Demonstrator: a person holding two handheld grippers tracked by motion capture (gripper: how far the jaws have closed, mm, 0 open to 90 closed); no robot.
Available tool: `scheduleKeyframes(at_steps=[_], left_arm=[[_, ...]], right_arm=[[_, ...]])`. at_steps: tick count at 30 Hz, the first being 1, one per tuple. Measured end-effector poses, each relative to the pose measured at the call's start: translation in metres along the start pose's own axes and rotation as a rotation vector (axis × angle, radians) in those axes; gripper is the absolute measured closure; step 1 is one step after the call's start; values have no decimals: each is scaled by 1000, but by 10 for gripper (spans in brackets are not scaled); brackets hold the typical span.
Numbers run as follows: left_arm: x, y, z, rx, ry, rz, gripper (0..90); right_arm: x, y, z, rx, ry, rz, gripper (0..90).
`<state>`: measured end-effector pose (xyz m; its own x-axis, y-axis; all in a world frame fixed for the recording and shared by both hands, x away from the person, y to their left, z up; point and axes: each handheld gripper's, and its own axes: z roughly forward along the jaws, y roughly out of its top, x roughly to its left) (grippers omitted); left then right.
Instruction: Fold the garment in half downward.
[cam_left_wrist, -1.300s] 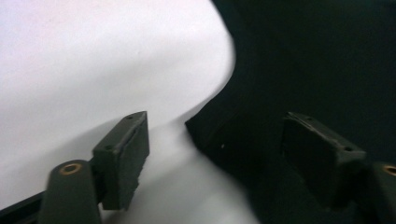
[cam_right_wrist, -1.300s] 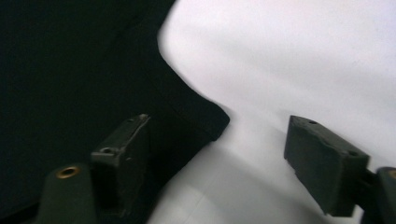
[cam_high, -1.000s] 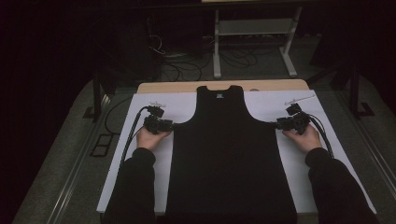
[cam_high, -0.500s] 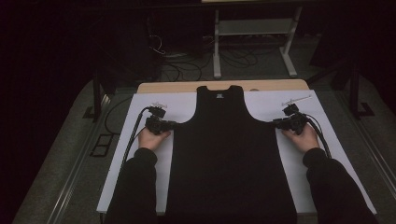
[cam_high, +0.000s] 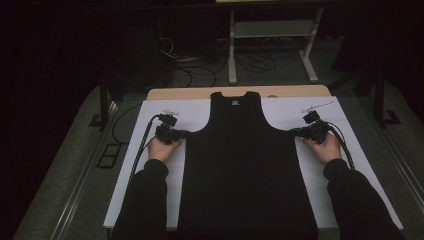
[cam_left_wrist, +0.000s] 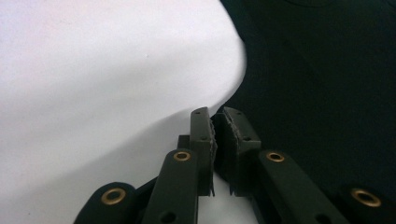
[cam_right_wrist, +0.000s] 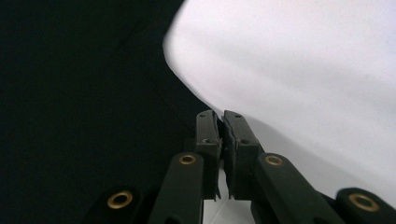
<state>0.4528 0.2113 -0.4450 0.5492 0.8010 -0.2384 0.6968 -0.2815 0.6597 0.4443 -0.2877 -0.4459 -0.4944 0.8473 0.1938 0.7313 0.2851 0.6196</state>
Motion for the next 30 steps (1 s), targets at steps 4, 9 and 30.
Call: scheduleKeyframes(at_steps=[4,9,30], left_arm=[[-6,1,-4,-27,6,35,847],[-8,2,-8,-32,15,47,854],[-7,-2,-24,-123,-27,1,861]], right_arm=[[0,0,-1,-5,-1,-2,836],[3,0,-2,-14,-5,-4,838],[14,3,-19,-80,53,18,853]])
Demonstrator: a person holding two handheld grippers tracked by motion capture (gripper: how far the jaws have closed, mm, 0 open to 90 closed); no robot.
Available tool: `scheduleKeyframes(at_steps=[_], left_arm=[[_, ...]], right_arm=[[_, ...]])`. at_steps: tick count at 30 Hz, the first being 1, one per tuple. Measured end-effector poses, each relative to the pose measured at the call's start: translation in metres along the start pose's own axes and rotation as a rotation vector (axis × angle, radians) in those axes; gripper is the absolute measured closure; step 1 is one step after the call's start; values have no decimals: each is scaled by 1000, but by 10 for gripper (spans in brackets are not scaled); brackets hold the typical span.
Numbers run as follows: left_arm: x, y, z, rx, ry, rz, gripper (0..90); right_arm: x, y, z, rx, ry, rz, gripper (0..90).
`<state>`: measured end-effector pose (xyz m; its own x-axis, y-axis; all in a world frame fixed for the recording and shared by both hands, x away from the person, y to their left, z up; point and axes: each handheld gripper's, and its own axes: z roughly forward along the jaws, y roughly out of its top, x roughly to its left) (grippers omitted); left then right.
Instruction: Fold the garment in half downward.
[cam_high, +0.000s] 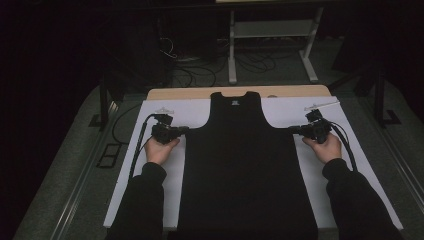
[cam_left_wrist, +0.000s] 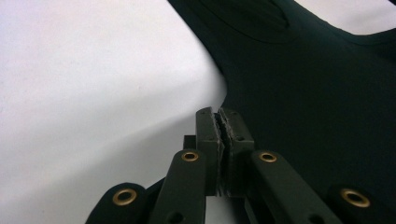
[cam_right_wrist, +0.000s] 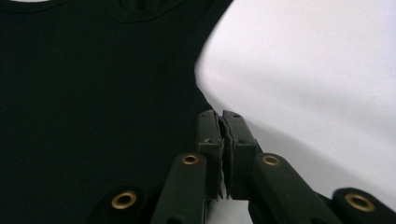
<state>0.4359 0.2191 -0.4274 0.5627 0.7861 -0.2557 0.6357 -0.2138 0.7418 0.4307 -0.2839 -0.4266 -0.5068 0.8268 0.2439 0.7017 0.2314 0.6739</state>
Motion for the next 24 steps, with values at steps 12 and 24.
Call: scheduleKeyframes(at_steps=[12,24], left_arm=[[-5,-3,-9,-18,-23,-12,862],[-14,-12,-28,-56,-68,-46,863]], right_arm=[[5,-5,-13,-22,9,15,853],[16,-15,-30,-51,49,32,853]])
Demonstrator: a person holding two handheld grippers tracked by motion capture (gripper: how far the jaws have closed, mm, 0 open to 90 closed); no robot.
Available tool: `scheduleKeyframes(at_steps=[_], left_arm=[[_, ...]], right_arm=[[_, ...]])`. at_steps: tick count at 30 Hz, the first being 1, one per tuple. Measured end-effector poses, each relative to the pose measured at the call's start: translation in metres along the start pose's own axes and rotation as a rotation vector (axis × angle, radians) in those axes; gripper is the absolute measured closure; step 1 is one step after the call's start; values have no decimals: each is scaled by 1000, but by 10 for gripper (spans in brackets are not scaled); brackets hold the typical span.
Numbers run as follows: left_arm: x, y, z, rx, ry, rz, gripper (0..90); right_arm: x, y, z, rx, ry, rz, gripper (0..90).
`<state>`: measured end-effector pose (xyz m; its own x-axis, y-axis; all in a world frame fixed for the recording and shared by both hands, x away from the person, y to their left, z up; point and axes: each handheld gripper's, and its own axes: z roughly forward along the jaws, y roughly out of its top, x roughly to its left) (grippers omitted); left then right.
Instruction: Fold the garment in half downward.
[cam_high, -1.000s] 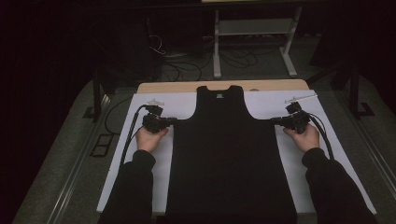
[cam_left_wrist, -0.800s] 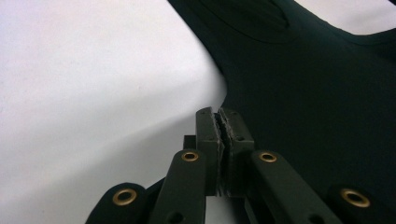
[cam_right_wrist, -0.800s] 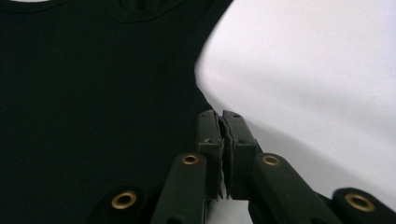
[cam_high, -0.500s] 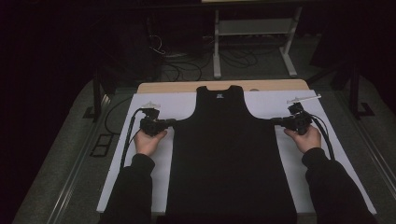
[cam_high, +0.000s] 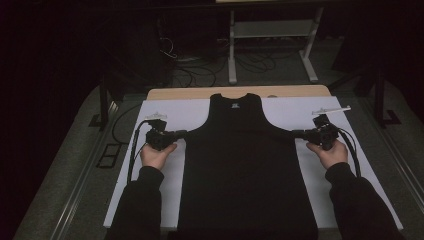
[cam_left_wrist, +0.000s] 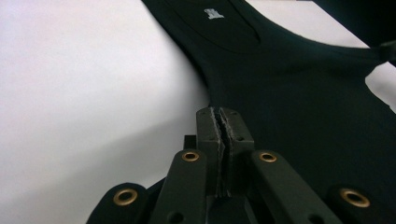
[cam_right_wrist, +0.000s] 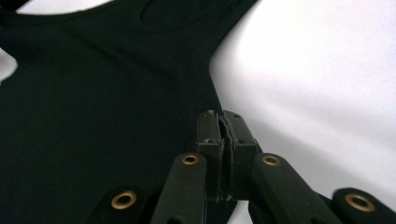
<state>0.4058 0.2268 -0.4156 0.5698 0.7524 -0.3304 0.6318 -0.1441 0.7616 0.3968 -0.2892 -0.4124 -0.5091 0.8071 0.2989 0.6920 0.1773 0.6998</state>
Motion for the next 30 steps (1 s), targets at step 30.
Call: scheduleKeyframes(at_steps=[30], left_arm=[[-13,-22,-32,-23,-48,-21,864]], right_arm=[[14,-27,-26,-3,11,22,850]])
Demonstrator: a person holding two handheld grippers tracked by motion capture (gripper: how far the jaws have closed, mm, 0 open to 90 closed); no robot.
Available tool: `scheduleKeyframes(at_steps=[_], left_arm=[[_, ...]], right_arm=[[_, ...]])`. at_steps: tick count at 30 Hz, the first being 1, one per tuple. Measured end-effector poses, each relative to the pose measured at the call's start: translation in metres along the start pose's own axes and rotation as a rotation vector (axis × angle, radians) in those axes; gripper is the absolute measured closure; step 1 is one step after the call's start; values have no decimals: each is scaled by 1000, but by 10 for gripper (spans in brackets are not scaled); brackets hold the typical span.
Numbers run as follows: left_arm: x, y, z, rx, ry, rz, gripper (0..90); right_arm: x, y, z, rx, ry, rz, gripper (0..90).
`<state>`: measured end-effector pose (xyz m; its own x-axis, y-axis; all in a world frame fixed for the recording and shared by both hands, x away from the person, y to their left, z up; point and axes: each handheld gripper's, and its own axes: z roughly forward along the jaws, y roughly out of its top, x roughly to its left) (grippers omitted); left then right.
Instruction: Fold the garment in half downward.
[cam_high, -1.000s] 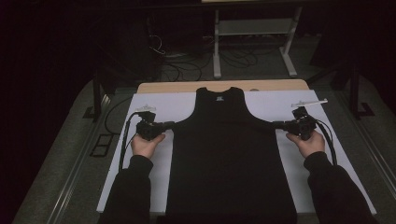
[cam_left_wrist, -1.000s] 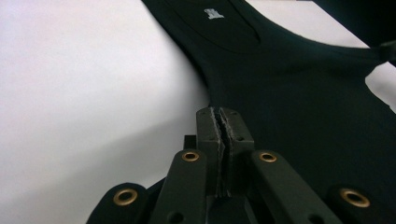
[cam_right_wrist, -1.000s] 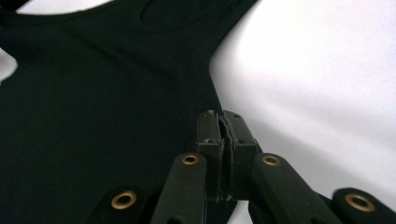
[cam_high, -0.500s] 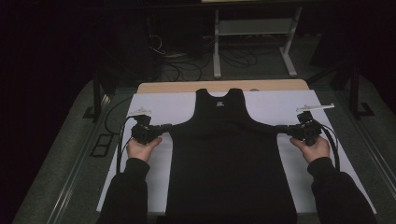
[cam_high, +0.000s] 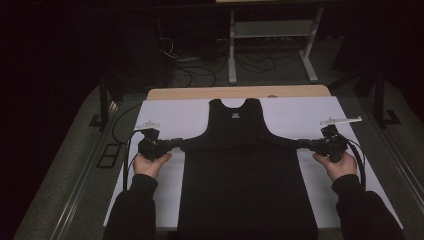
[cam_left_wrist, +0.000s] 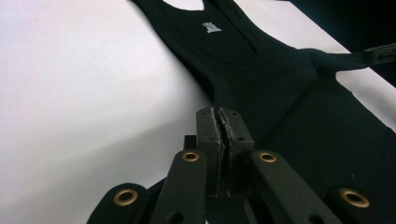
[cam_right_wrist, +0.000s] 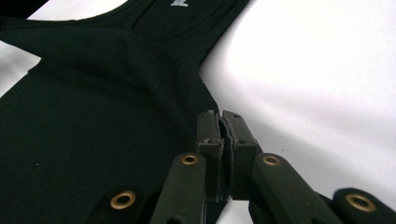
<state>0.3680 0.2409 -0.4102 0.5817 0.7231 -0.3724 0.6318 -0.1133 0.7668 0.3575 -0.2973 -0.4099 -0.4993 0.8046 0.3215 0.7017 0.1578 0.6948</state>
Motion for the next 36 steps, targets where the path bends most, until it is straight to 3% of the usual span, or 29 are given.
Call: scheduleKeyframes(at_steps=[11,19,25,36], left_arm=[[-5,-5,-6,13,-5,10,864],[-8,-14,-14,15,-15,-6,863],[-9,-18,-19,27,-35,-9,864],[-19,-30,-22,88,-47,-7,864]], right_arm=[[3,-8,-7,0,4,11,850],[3,-18,-17,-16,17,40,850],[10,-23,-21,-8,24,34,850],[13,-37,-23,33,50,58,850]])
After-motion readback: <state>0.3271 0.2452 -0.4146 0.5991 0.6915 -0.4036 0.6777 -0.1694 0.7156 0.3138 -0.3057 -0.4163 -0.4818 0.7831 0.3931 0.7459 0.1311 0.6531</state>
